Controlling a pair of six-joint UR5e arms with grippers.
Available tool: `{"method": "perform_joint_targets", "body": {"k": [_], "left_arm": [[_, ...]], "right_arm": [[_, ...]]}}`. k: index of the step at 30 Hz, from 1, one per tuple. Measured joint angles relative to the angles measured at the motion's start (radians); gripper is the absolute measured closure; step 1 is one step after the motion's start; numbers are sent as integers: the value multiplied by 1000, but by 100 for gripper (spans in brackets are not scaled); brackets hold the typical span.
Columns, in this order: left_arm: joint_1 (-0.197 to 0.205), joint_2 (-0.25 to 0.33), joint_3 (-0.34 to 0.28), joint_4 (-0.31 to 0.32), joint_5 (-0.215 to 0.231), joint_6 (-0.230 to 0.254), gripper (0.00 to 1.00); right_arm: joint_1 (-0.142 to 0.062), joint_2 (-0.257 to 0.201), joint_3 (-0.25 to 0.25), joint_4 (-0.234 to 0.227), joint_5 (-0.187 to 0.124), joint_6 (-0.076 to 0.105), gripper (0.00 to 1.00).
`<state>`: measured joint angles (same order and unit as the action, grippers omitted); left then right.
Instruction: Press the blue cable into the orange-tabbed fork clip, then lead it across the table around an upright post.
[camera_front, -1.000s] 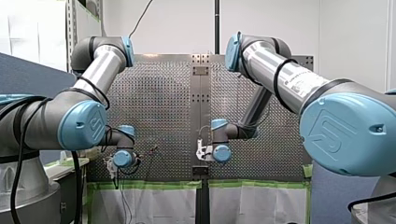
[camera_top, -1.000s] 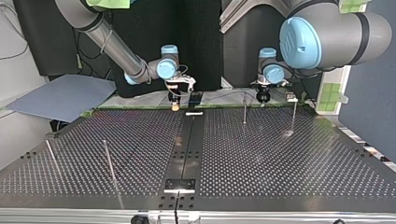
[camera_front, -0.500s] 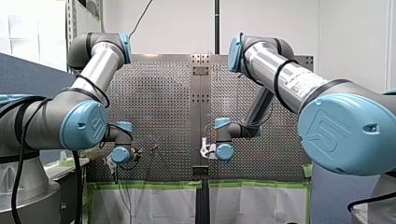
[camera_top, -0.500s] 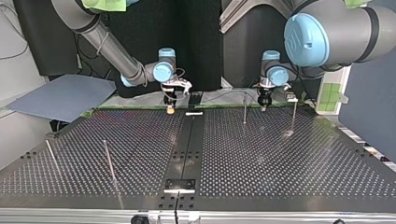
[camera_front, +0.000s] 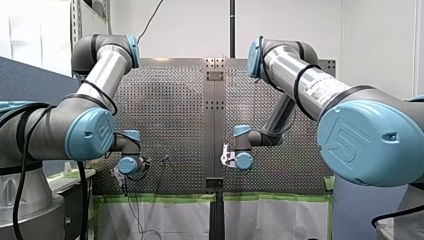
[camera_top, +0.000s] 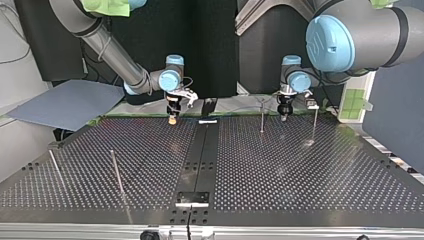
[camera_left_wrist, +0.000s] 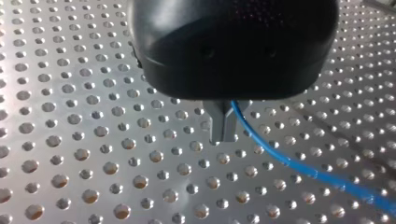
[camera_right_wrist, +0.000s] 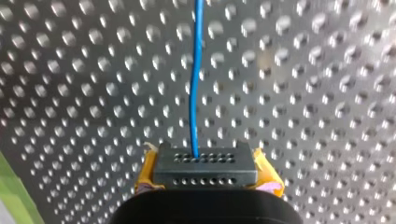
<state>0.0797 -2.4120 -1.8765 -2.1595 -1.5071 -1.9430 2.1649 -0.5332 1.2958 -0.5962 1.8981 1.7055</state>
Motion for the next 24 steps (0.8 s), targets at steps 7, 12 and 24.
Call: {"method": "perform_joint_targets", "body": {"k": [7,12,24], "left_arm": [[0,0,0,4,0,-2,100],[0,0,-1,9,4,2,100],[8,0,-1,-5,49,60,100]], "right_arm": [[-20,0,0,27,47,17,98],[-16,0,1,40,43,-5,98],[15,0,0,42,-19,-86,98]]}}
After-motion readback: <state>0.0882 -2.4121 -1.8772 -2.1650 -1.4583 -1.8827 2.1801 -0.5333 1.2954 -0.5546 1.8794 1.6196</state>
